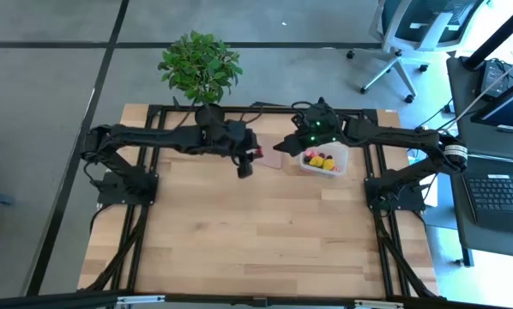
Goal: Pick and placing Produce into tupperware
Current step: Put the red strawberry into the transparent container, then return to Home Position
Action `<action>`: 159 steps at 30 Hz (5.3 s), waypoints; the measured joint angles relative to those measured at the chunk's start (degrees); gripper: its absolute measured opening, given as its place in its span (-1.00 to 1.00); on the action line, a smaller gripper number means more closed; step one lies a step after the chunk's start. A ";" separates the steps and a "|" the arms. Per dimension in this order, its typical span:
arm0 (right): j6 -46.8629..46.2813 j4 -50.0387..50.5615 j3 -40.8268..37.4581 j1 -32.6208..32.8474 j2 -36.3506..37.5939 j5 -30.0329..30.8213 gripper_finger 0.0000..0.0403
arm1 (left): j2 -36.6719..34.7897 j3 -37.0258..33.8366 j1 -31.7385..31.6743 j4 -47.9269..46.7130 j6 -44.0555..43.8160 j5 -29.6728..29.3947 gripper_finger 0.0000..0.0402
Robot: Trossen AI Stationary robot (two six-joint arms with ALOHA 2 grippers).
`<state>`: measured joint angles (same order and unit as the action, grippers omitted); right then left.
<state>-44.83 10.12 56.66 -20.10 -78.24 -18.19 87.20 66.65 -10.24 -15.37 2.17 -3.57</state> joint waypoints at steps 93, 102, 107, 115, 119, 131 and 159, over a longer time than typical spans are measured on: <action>3.09 -11.03 0.10 2.24 0.00 5.86 -0.58 | 0.10 -0.02 -1.68 16.10 4.29 -1.16 -0.35; 5.01 1.91 0.00 -0.37 0.00 6.53 -0.58 | -0.04 0.04 -1.68 16.46 2.70 -1.01 -0.25; 6.10 13.66 -0.02 -2.06 -0.02 6.71 -0.58 | -0.04 0.04 -1.68 15.92 2.37 -1.01 -0.24; 6.09 36.98 -0.04 -2.36 -0.02 14.48 -0.58 | -0.04 0.04 -1.68 13.24 1.31 -1.01 -0.30; 4.96 42.31 -0.04 -2.36 -0.02 19.24 -0.58 | -0.04 0.04 -1.70 13.24 1.36 -1.06 -0.33; 7.59 42.80 -0.04 -2.66 -0.02 20.56 -0.21 | 0.00 0.00 -1.75 9.30 0.20 -1.44 -0.42; 31.28 21.64 -4.50 -0.63 24.06 36.18 0.07 | -55.94 -43.43 -7.85 22.04 -8.46 -1.85 -0.62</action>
<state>-13.54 31.76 52.17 -20.73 -54.18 17.98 31.26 23.22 -18.09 6.67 -6.28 -5.42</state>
